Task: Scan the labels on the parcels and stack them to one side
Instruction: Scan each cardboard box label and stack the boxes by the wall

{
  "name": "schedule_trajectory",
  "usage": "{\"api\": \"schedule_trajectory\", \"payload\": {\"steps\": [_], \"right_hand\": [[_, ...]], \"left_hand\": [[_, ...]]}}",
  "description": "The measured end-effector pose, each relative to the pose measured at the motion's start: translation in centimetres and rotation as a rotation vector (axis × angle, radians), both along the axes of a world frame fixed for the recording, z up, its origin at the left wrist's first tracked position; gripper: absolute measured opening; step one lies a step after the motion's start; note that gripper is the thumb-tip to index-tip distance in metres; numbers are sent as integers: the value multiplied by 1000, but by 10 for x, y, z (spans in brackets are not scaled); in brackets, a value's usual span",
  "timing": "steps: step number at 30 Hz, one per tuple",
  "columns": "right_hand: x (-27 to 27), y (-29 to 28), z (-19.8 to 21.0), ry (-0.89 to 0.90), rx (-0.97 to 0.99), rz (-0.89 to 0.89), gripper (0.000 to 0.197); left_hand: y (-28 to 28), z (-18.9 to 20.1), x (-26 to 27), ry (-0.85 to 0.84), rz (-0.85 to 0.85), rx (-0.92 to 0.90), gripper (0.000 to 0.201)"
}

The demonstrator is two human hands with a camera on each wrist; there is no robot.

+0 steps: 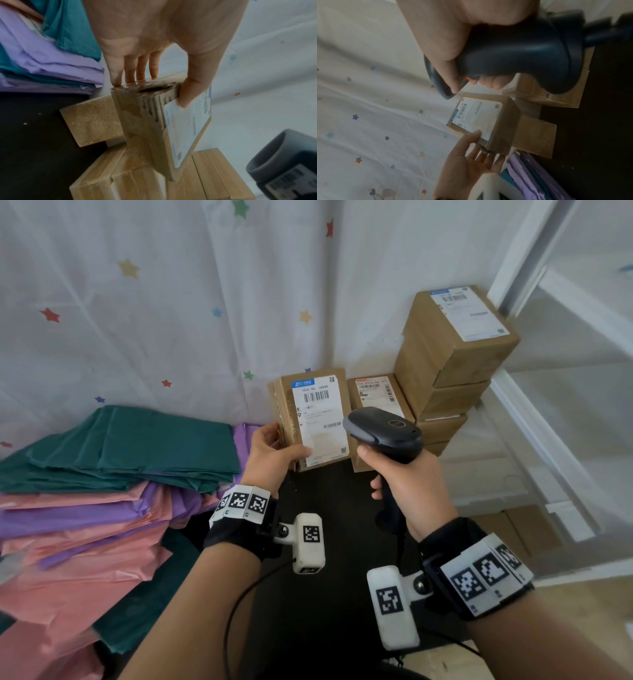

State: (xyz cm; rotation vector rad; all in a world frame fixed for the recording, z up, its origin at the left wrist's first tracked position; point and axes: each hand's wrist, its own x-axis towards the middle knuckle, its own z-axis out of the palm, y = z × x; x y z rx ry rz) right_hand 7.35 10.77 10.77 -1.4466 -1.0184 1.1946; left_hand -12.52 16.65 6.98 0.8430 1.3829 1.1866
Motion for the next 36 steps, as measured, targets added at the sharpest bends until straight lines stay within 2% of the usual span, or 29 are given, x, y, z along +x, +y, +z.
{"api": "schedule_trajectory", "payload": {"steps": [5, 7, 10, 13, 15, 16, 19, 21, 24, 27, 29, 31, 33, 36], "right_hand": [[10, 0, -4, 38, -9, -68, 20], [11, 0, -5, 53, -4, -84, 21], [12, 2, -7, 34, -30, -109, 22], [15, 1, -7, 25, -41, -119, 23], [22, 3, -9, 16, -73, -167, 24], [65, 22, -16, 19, -87, -273, 25], [66, 20, -19, 19, -87, -279, 26], [66, 18, -19, 42, -79, -259, 27], [65, 18, -19, 47, -94, -248, 27], [67, 18, -17, 45, -99, -247, 26], [67, 17, -17, 46, -101, -244, 25], [63, 19, -18, 39, -119, -228, 23], [58, 22, -20, 26, -149, -211, 21], [52, 26, -26, 14, -186, -197, 19]], "left_hand": [[17, 28, 19, -156, -36, -43, 55], [25, 37, 26, -167, -67, -68, 48], [39, 45, 34, -91, -92, -129, 45], [59, 43, 42, 21, -85, -164, 29], [67, 42, 52, 84, -100, -168, 34], [97, 37, 107, 129, -173, -199, 39], [98, 37, 111, 163, -169, -152, 52], [102, 35, 111, 227, -169, -112, 50], [104, 29, 112, 355, -229, -47, 39], [100, 26, 117, 479, -288, 39, 47], [96, 18, 113, 509, -239, 71, 57], [99, 9, 96, 567, -128, 81, 54], [106, 0, 75, 754, -88, 83, 45], [118, -15, 48, 1209, -249, 42, 56]]}}
